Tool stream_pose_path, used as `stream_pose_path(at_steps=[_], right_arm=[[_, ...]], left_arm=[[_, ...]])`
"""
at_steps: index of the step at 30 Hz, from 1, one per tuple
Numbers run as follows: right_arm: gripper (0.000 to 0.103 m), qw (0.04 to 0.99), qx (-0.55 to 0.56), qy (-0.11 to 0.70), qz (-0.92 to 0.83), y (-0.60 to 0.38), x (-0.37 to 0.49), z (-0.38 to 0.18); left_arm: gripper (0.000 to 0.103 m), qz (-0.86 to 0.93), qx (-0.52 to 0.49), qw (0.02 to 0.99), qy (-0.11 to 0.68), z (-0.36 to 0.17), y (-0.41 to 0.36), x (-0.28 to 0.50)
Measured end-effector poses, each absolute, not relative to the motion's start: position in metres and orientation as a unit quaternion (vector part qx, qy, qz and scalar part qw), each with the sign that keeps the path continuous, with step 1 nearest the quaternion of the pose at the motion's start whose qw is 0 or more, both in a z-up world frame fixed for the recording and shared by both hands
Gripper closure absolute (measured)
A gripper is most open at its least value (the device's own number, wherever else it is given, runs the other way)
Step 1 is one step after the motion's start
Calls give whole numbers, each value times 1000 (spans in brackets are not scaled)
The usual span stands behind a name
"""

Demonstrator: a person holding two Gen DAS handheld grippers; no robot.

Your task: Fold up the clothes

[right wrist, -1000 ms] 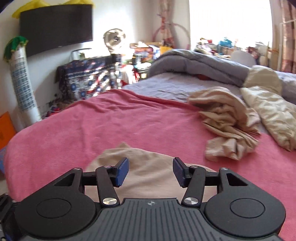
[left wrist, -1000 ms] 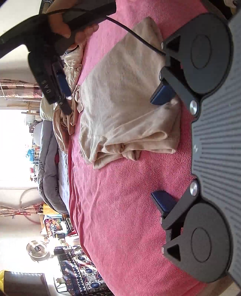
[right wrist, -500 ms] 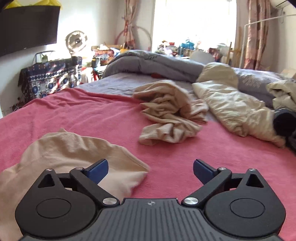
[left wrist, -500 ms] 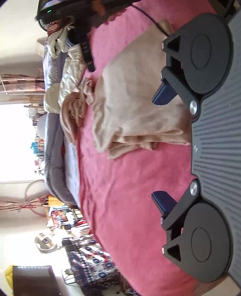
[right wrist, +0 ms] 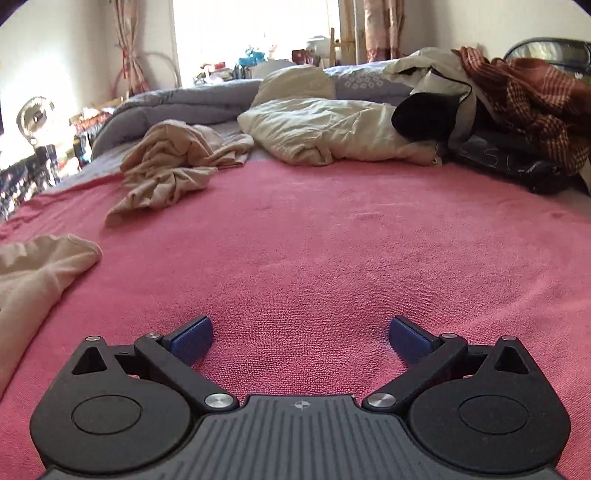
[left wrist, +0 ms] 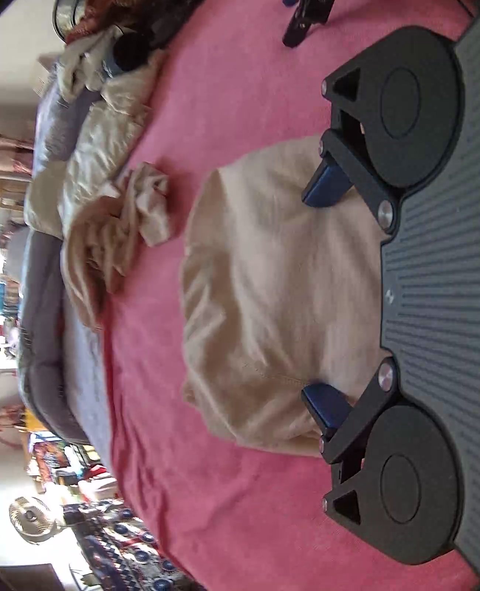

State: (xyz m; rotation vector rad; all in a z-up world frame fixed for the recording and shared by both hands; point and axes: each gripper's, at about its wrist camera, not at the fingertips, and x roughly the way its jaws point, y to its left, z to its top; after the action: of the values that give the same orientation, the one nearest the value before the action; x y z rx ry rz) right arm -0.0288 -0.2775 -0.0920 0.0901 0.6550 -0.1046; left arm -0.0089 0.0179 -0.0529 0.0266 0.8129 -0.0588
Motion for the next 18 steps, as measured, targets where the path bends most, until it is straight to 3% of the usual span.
stream_pose_path(at_steps=[18], right_arm=[[0,946,55,316,-46,-284,-32,-94]], left_arm=[[0,-4,4,942,335,-64,14,-29]])
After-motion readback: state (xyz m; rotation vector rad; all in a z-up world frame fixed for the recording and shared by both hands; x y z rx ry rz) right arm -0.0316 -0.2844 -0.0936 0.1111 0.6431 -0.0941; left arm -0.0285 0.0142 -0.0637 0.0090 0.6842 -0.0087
